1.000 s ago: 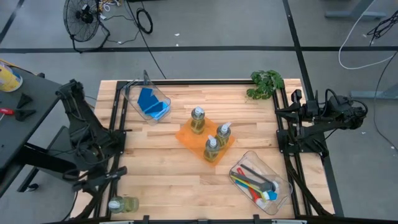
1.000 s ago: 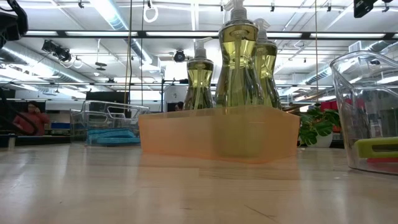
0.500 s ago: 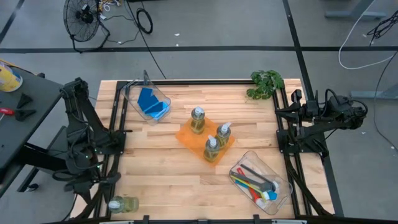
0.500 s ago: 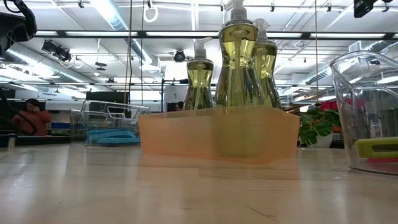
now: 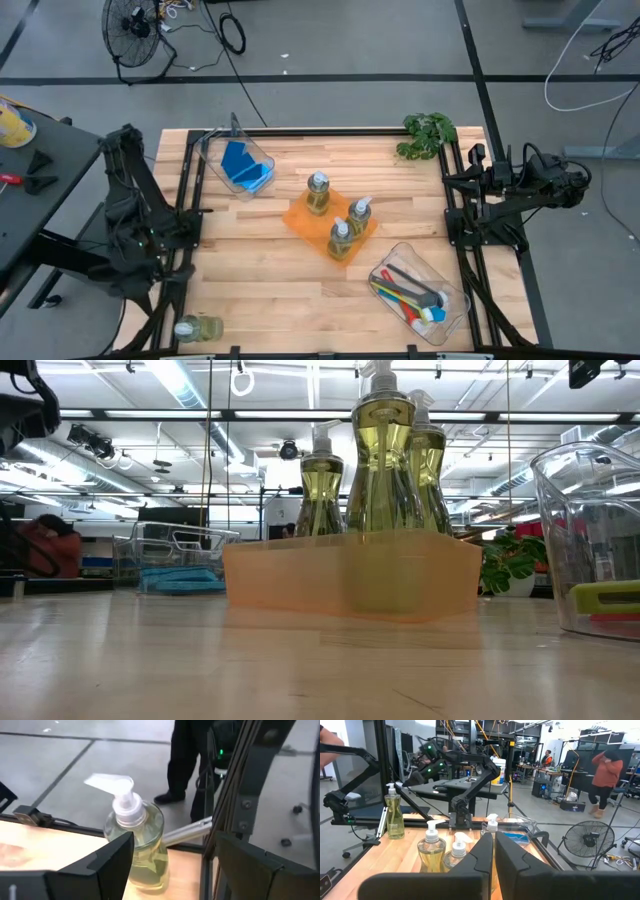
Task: Pick & Place Kitchen Sink Supplies
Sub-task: Put the yellow dish soap into the orange bin
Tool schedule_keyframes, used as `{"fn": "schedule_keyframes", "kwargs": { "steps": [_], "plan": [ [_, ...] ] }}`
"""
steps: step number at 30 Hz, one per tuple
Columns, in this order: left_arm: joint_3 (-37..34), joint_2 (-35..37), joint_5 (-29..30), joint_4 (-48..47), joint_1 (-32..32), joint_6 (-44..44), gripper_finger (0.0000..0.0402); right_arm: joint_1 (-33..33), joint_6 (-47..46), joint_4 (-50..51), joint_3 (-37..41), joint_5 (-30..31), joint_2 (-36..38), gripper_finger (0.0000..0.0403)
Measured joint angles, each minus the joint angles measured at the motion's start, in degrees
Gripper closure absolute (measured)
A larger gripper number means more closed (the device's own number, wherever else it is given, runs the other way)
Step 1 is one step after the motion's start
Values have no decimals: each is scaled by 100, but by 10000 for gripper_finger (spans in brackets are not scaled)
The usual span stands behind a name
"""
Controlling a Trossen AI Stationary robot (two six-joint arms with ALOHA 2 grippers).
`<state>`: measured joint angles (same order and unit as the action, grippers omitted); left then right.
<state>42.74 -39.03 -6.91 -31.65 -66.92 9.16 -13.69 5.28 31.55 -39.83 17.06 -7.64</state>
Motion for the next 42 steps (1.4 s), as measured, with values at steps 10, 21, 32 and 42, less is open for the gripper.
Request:
{"fn": "schedule_keyframes", "kwargs": {
  "steps": [10, 21, 32, 42],
  "plan": [
    [0, 581, 89, -175, 0, -249, 118, -1, -2, -1, 0, 0, 0, 382],
    [-1, 570, 524, -2, 0, 101, 118, -2, -2, 0, 0, 0, 0, 382],
    [-480, 962, 521, 467, 0, 93, 118, 0, -2, -2, 0, 0, 0, 382],
    [-1097, 1498, 521, 1378, 0, 7, 118, -1, -2, -1, 0, 1, 0, 382]
  ]
}}
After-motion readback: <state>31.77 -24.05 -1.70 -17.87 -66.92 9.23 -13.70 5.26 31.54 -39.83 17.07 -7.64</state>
